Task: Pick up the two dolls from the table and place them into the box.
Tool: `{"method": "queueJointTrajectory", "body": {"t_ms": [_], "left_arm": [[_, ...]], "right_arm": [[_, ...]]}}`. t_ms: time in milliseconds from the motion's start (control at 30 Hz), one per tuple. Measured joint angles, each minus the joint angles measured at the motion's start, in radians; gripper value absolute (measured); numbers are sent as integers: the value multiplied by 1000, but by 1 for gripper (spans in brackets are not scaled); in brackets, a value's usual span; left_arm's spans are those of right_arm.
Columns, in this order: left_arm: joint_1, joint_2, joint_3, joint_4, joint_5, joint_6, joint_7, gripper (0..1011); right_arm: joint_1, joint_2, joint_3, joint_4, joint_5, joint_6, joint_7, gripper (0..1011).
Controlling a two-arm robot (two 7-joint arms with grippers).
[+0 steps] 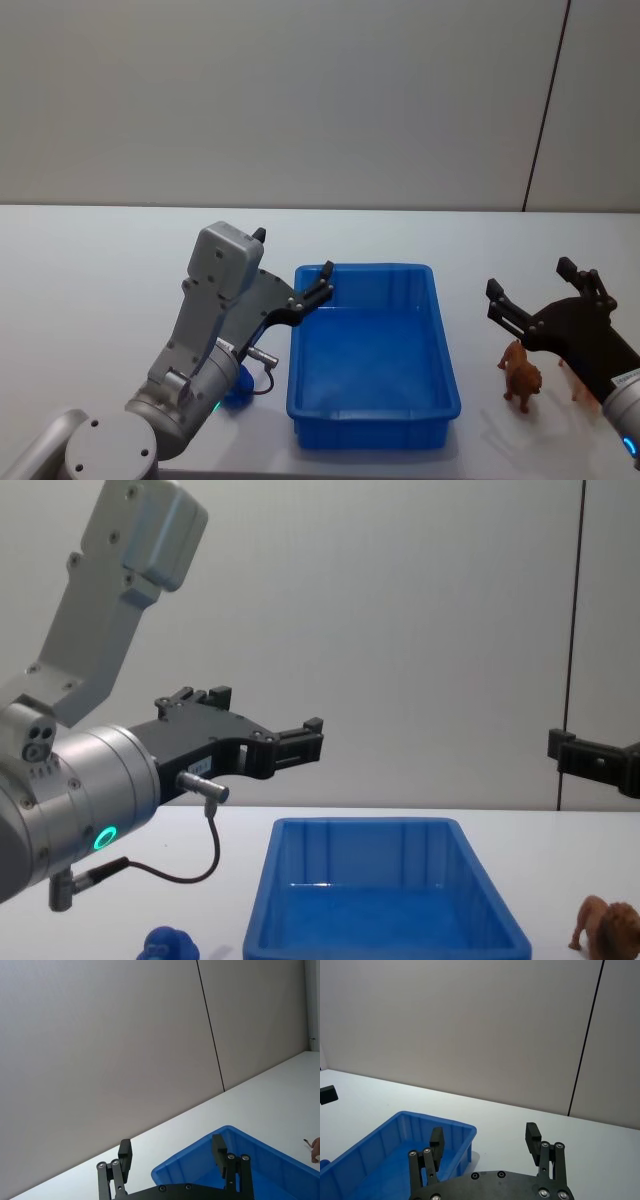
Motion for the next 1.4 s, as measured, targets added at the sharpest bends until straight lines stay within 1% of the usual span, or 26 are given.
{"method": "queueJointTrajectory", "body": {"t_ms": [200,433,833,1067,1167,1200,1400], "left_arm": [[0,0,0,0,0,0,0,1002],[0,0,0,0,0,0,0,1002],[0,0,0,0,0,0,0,1002],[0,0,0,0,0,0,0,1001],[0,0,0,0,0,0,0,1002],[0,0,0,0,0,0,0,1002],[0,0,0,0,0,0,0,1001]], "right_arm": [[1,0,1,1,0,0,0,1000],[7,8,12,17,5,0,8,1000],[13,51,54,62,26,17,23,1000],[18,75,78,82,34,50,29,1000],[21,87,88,93,35,79,36,1000],[21,87,88,93,35,79,36,1000],[27,100,97,116,32,131,52,1000]]}}
